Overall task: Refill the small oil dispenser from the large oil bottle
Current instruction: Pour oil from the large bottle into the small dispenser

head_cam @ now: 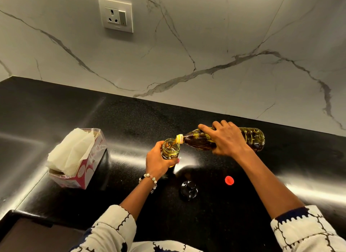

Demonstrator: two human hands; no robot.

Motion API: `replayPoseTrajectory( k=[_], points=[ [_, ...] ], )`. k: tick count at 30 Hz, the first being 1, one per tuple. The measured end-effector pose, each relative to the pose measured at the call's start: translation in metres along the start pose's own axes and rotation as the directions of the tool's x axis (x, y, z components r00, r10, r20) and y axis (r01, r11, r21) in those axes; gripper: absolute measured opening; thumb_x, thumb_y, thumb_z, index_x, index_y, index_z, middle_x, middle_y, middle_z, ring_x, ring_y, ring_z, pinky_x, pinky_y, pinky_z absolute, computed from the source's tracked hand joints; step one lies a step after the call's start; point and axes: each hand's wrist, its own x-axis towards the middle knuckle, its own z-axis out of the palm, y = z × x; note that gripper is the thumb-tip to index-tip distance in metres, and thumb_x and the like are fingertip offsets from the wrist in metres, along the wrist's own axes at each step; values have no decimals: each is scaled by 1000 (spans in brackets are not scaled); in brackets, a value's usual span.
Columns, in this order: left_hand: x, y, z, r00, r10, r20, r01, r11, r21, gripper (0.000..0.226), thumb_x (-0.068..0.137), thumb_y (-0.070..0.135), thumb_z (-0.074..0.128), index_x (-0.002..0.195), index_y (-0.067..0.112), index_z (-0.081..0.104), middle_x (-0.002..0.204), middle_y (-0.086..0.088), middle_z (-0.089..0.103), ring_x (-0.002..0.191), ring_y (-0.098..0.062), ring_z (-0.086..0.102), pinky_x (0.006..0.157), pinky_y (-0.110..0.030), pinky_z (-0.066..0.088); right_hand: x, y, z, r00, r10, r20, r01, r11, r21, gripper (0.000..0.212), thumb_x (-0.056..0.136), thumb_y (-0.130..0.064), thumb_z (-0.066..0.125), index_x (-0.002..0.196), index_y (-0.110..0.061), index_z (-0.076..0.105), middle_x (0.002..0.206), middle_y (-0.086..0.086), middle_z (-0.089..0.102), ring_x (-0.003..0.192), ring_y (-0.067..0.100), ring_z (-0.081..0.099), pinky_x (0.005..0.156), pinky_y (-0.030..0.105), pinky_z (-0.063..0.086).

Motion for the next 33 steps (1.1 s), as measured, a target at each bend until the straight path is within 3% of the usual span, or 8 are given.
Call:
replayPoseTrajectory(
  k=[5,23,33],
  points=[
    [-1,0,0,1000,-6,3,6,1000,-12,70,60,28,91,119,20,54,99,11,61,89,-5,58,75,-11,43,1,0,-2,1000,-2,0,2,1000,1,95,81,-48,68,151,-32,6,136,14,46,120,31,49,98,39,42],
    [1,-4,1,1000,-6,-8,6,1000,-4,70,57,29,91,117,22,55,98,10,63,90,-7,62,81,-23,52,0,-2,2,1000,5,20,-5,1000,7,97,80,-47,70,150,-34,5,137,13,45,122,31,48,99,40,41],
    [2,-3,0,1000,-13,14,13,1000,0,70,57,31,91,117,23,55,98,13,62,87,-3,59,73,-8,43,1,-2,2,1000,-3,27,3,1000,13,96,80,-47,69,150,-34,4,137,13,44,122,31,47,99,39,40]
  ],
)
